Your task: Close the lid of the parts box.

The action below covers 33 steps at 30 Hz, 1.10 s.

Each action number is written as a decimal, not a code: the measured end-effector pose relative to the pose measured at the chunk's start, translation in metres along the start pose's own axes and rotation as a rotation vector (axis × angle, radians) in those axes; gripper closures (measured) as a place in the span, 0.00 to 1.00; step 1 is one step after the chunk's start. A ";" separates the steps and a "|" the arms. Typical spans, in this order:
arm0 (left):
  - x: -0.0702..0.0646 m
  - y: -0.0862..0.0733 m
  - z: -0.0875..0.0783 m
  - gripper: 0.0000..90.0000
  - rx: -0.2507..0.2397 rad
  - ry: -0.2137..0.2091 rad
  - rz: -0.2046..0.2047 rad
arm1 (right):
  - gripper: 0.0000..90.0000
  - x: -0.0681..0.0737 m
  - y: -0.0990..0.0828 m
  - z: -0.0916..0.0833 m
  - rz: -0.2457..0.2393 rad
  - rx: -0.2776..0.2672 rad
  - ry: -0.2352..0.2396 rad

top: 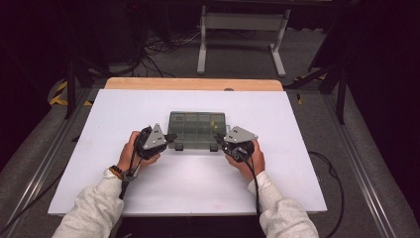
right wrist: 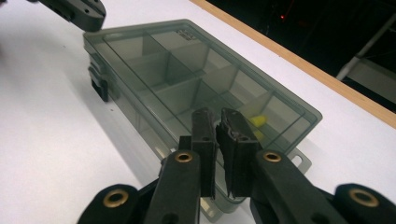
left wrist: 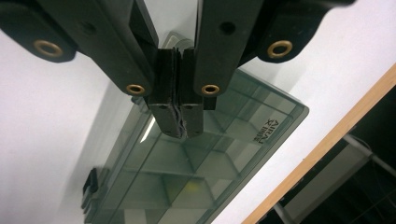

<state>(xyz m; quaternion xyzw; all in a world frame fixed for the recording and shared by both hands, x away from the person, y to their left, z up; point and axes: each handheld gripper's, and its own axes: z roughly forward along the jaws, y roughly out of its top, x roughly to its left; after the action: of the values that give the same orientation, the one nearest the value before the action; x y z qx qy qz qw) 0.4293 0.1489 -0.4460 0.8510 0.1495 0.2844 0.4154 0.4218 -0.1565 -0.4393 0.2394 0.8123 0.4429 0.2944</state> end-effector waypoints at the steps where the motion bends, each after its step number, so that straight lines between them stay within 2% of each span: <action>1: 0.000 0.000 0.000 0.98 -0.001 -0.002 0.002 | 0.93 0.000 0.000 0.000 -0.002 -0.001 0.000; 7: -0.001 0.000 -0.002 0.96 -0.021 -0.009 -0.002 | 0.91 0.000 0.001 -0.003 0.003 -0.017 0.020; 16: -0.003 0.000 -0.004 0.87 -0.063 -0.011 -0.016 | 0.86 0.003 0.002 -0.004 -0.002 -0.026 0.035; 17: -0.004 0.000 -0.004 0.83 -0.067 -0.009 -0.019 | 0.84 0.004 0.003 -0.004 -0.002 -0.030 0.038; 18: -0.003 0.000 -0.004 0.80 -0.069 0.000 -0.022 | 0.83 0.004 0.003 -0.004 -0.001 -0.032 0.038; 22: -0.003 -0.001 -0.005 0.76 -0.087 -0.012 -0.033 | 0.77 0.006 0.004 -0.004 -0.002 -0.036 0.047; 28: -0.006 0.000 -0.007 0.67 -0.103 -0.010 -0.030 | 0.65 0.010 0.007 -0.005 -0.002 -0.046 0.052; 31: -0.007 0.000 -0.007 0.57 -0.111 -0.018 -0.034 | 0.54 0.011 0.009 -0.005 0.004 -0.048 0.061; 33: -0.008 0.000 -0.007 0.54 -0.111 -0.015 -0.036 | 0.52 0.011 0.010 -0.005 0.002 -0.048 0.056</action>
<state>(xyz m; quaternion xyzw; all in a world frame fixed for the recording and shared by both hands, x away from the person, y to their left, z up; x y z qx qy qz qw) 0.4186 0.1493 -0.4449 0.8258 0.1457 0.2783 0.4683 0.4112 -0.1474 -0.4316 0.2206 0.8092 0.4692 0.2765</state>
